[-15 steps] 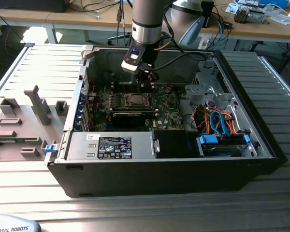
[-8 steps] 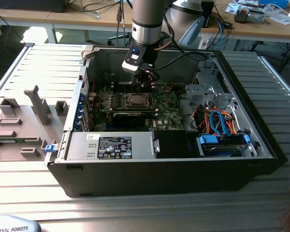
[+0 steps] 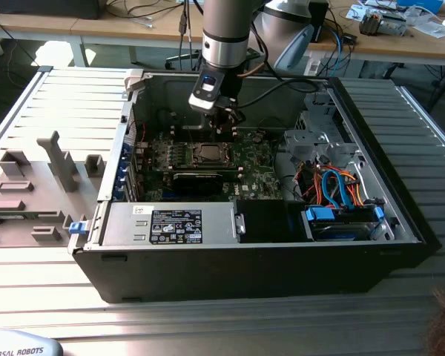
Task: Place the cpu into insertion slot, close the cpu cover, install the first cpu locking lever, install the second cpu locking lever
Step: 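Install the first cpu locking lever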
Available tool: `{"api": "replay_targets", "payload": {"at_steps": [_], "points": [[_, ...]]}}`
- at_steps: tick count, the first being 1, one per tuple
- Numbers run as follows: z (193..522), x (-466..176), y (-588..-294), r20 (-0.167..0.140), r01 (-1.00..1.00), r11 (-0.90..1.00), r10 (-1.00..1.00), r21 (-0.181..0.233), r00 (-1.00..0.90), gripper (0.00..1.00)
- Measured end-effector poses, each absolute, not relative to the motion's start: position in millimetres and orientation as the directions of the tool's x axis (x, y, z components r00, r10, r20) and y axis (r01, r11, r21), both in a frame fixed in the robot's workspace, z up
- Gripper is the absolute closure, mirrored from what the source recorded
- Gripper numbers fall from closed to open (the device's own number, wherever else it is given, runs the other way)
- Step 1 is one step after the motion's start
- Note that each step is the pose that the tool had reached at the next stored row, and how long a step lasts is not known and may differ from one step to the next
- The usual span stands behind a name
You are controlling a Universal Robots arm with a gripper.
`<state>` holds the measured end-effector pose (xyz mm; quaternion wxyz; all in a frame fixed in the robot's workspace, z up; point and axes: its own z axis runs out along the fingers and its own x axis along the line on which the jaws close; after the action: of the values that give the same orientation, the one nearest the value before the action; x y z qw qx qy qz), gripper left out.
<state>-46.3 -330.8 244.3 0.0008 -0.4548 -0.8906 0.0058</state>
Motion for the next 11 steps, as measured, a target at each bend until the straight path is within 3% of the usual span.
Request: {"api": "replay_targets", "payload": {"at_steps": [11], "points": [[244.3,-46.3,-330.8,-0.004,0.792,0.611,0.792,-0.011,-0.611,0.89]]}}
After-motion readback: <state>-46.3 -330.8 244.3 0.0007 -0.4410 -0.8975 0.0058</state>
